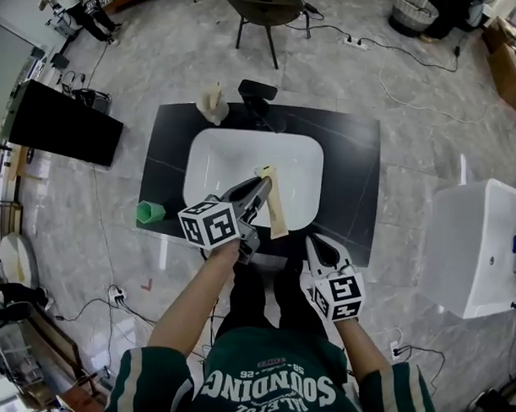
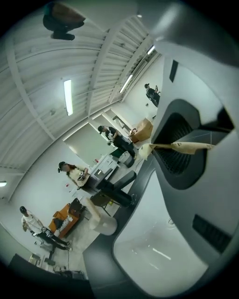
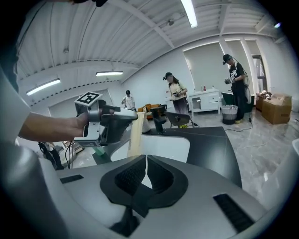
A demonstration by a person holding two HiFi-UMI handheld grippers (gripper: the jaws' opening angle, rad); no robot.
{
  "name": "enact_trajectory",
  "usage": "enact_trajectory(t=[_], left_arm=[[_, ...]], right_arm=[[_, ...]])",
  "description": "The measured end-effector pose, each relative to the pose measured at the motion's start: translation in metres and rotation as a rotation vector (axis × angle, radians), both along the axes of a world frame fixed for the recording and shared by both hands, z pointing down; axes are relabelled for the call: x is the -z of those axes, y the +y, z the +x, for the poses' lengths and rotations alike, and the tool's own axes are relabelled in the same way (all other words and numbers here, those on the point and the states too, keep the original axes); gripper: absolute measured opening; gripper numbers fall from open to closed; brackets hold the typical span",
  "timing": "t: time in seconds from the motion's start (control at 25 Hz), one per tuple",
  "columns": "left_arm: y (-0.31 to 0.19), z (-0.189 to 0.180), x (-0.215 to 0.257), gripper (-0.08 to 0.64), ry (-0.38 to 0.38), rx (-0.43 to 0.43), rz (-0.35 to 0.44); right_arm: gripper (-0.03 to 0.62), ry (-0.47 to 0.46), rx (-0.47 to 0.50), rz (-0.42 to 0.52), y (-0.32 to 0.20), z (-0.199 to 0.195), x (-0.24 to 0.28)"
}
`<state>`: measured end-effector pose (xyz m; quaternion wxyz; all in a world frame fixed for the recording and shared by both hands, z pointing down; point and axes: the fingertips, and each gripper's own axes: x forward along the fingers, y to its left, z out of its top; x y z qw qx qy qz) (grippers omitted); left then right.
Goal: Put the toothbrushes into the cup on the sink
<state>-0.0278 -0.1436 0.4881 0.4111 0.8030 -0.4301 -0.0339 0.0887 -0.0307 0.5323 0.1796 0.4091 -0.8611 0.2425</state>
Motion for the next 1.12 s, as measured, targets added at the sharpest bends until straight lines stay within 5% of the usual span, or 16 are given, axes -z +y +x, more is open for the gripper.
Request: enact_trajectory(t=[0.68, 1.12], left_arm=[[0.037, -0.175, 0.061, 0.043, -0.046, 0.274, 0.207], [0.080, -0.304, 0.109, 0.041, -0.229, 0.467, 0.391]], right_arm=[[0.043, 0.014, 0.221, 0.010, 0.006, -0.130, 0.008], [0.043, 0.010, 0.324, 0.023, 0.015, -0.214, 0.008]])
